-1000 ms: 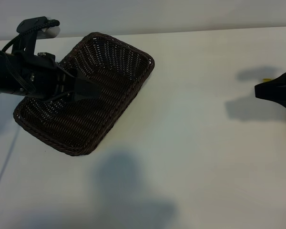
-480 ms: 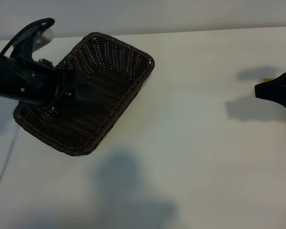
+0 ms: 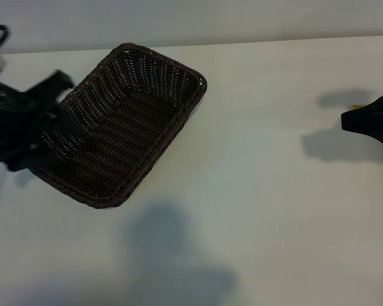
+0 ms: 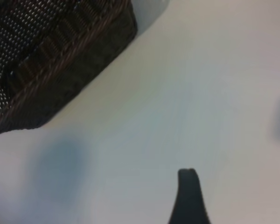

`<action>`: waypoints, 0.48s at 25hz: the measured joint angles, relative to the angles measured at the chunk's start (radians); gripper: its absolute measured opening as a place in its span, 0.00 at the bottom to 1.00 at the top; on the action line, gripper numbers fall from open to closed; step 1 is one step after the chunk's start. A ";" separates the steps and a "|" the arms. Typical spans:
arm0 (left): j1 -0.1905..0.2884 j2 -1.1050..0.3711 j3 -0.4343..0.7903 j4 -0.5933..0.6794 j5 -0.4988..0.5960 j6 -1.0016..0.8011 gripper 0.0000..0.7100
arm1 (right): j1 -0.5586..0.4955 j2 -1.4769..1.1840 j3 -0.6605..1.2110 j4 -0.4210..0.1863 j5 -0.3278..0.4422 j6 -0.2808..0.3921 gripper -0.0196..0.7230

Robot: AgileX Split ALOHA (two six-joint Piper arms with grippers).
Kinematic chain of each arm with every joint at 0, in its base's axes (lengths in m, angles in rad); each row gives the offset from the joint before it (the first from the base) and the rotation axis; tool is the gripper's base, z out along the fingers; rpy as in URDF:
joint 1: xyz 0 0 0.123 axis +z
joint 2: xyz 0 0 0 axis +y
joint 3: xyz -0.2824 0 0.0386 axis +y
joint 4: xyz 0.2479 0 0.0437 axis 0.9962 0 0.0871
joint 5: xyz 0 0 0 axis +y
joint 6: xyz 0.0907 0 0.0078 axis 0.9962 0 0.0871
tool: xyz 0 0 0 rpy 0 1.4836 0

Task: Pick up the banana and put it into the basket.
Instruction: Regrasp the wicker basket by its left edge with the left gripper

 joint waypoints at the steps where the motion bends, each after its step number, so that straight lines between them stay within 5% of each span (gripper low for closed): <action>1: 0.014 -0.009 -0.001 0.008 0.023 -0.018 0.76 | 0.000 0.000 0.000 0.000 0.001 0.000 0.73; 12: 0.041 0.091 -0.002 0.157 0.038 -0.174 0.76 | 0.000 0.000 0.000 0.000 0.002 0.003 0.73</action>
